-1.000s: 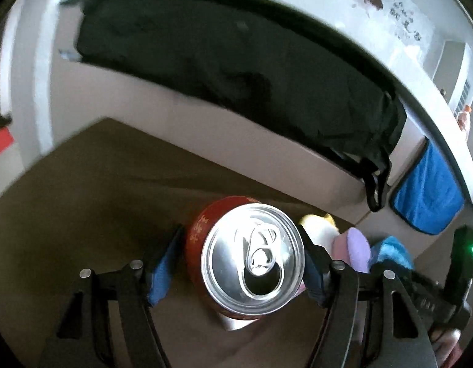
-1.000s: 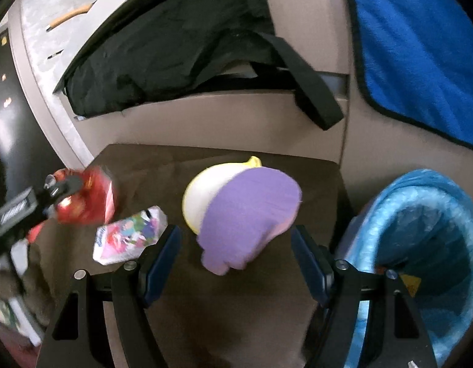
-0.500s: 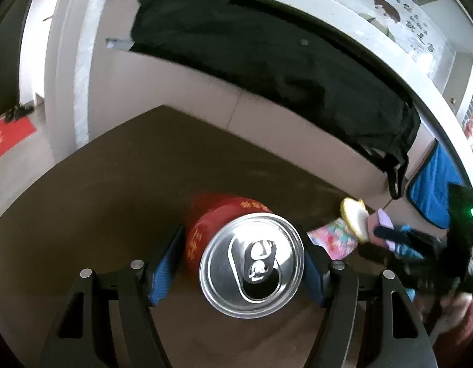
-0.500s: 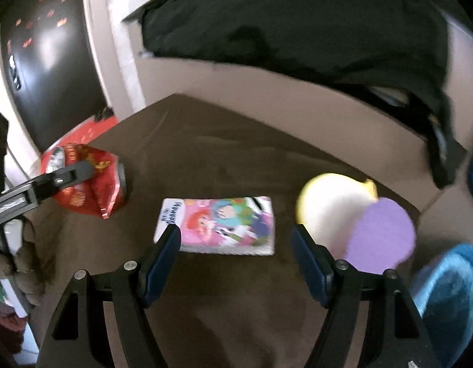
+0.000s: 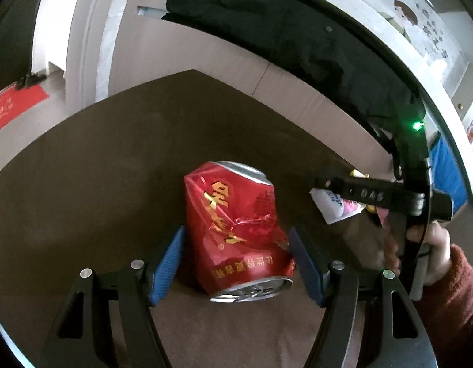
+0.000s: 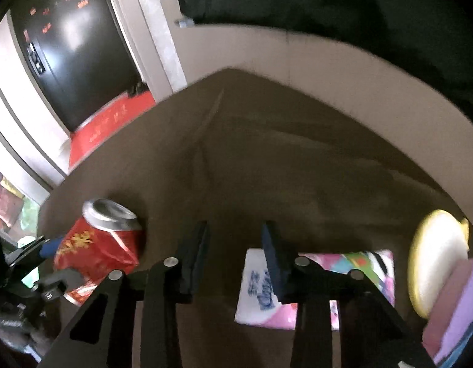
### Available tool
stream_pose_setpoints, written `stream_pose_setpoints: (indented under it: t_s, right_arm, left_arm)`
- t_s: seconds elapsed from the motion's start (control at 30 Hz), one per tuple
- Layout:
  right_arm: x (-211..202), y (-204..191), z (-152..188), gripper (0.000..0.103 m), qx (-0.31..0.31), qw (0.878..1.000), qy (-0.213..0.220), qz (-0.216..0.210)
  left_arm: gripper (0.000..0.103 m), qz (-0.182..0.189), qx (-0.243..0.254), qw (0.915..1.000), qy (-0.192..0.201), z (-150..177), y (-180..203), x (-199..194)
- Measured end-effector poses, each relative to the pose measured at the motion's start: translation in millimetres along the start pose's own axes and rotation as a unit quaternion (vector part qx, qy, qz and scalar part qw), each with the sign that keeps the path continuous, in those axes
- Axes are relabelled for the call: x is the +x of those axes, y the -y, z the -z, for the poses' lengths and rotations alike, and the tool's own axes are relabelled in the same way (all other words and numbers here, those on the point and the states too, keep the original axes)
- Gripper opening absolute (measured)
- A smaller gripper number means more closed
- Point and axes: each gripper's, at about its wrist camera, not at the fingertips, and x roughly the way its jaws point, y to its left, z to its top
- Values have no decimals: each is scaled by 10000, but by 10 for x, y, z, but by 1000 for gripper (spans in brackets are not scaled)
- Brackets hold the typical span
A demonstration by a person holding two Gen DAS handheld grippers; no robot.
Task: Collect trash
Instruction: 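Grasp the pink Kleenex tissue pack with the right tool while the left tool holds the can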
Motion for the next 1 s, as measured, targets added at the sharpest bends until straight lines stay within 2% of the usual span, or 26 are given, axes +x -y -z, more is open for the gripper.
stream_pose_setpoints:
  t_s: [0.17,0.33,0.4,0.47,0.53,0.6,0.7,0.87,1.0]
  right_arm:
    - [-183,-92,368,31,-357,9990,-211,-176]
    - [-469,-48,777,31,-607,9970,-441,190]
    - [-612,19,888,31,-461,9979,-366,276]
    - [-838,104,1007,33,-213,9996,-136,159]
    - [-1019,186,1085,50,21,9995,171,250]
    - [-1179,279,1160,64,139,9968,556,555]
    - [-1237,358,1163,65,179,9920,860,912]
    - [-913,399,896,65,-20,9914,726,1089]
    - [-704,498,747,65,161,9935,537,989]
  left_arm:
    - [69,-54,31,10000,56,28,57,-15]
    - [69,18,12,10000,25,21,102,23]
    - [69,50,18,10000,12,20,119,30]
    - [69,36,38,10000,17,23,146,33]
    - [69,4,75,10000,33,20,167,30]
    - [69,12,92,9999,54,21,182,23]
    - [69,12,57,10000,76,7,186,27]
    - [69,-27,-18,10000,70,16,166,43]
    - [69,-101,-31,9999,61,-5,153,54]
